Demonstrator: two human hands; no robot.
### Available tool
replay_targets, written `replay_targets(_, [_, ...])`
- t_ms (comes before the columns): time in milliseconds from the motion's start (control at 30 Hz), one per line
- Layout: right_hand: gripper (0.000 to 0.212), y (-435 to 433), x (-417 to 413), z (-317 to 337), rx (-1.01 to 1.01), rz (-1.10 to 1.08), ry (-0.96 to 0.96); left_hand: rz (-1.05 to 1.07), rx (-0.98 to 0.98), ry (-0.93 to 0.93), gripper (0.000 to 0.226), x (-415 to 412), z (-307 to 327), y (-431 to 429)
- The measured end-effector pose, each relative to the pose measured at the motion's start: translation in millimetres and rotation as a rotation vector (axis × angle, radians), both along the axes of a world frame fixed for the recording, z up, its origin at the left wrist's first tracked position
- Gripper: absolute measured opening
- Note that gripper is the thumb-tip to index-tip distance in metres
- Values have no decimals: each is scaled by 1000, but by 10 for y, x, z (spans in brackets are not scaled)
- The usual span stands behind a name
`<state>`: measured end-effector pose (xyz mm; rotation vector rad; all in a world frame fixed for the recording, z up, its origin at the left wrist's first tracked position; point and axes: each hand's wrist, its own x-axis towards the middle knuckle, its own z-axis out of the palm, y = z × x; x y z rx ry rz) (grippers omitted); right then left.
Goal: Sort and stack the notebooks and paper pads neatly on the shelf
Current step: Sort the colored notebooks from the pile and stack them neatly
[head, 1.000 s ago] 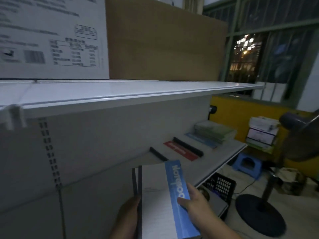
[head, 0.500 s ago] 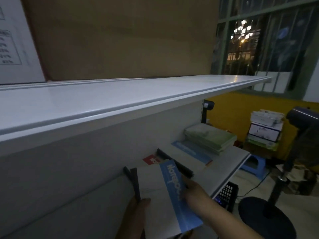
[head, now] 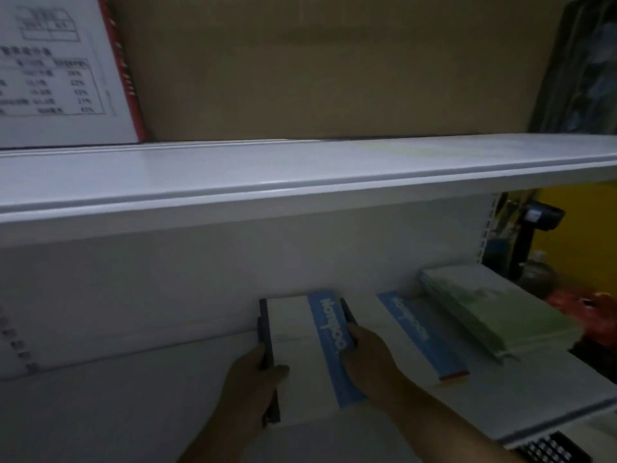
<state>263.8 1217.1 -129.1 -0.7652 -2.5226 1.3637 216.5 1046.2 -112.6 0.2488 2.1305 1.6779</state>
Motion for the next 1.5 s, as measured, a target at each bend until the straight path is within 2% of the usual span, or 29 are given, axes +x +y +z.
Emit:
replay_targets(33, [39,18,-56,-37,10,13,-26,-85,-99,31,41,5,-37,-35])
replay_targets(100, [38,36,-138,-96,11,32,-85,-282,-508,186,104,37,-151,-71])
replay_targets(133, [37,49,-165,-120,6,36,-101,-316,-684,296,122,67,-203,-85])
replay_targets(167, [37,56,-186,-125,14,49,-121,-318,-768,356,124,111,-219,-96])
replay_targets(267, [46,69,-230,-113,82,97,-152,-216,-745,470,108,130,-319,-118])
replay_targets(333, [63,74,-255,-148,103,122,-146,-214,-716,519,115,110,-309,-123])
replay_targets(400, [73,61,-274,-181,102,135,-133,-208,-601,507,117,65,-296,-127])
replay_targets(467, [69,30,-294,-195,101,138,-114,-174,-471,422,104,72,-277,-139])
replay_targets(567, [61,-21,-319,-205,81,128,-71,-86,-358,398,83,74,-378,-185])
replay_targets(667, [52,-75,-336,-245,265,154,-109,-38,-341,357,94,43,-486,-206])
replay_targets(733, [50,-109,-344,-280,397,156,-140,-82,-383,353,125,-7,-519,-213])
replay_targets(800, [49,-134,-351,-291,468,154,-195,-105,-424,370,132,-28,-550,-203])
replay_targets(933, [50,-173,-346,-363,558,149,-207,-92,-506,418,111,-27,-602,-207])
replay_targets(1000, [49,-207,-317,-351,581,166,-216,-94,-534,422,109,-34,-631,-192])
replay_targets(1100, [46,-247,-289,-276,638,182,-226,-182,-506,427,103,-42,-583,-218])
replay_targets(1167, [45,-234,-268,-153,650,231,-308,-291,-462,472,89,-63,-503,-316])
replay_targets(1233, [49,-223,-270,-30,683,221,-373,-395,-569,583,78,-126,-374,-607])
replay_targets(1300, [77,-340,-284,77,814,236,-418,-381,-778,705,69,-288,-262,-1073])
replay_targets(1333, [72,-496,-313,164,898,269,-453,-336,-853,751,72,-391,-187,-1349])
replay_targets(1400, [59,-982,-359,309,987,374,-374,-259,-975,801,81,-552,12,-1933])
replay_targets(1500, [64,-1980,-501,438,1018,613,-167,-165,-1142,780,68,-676,321,-2855])
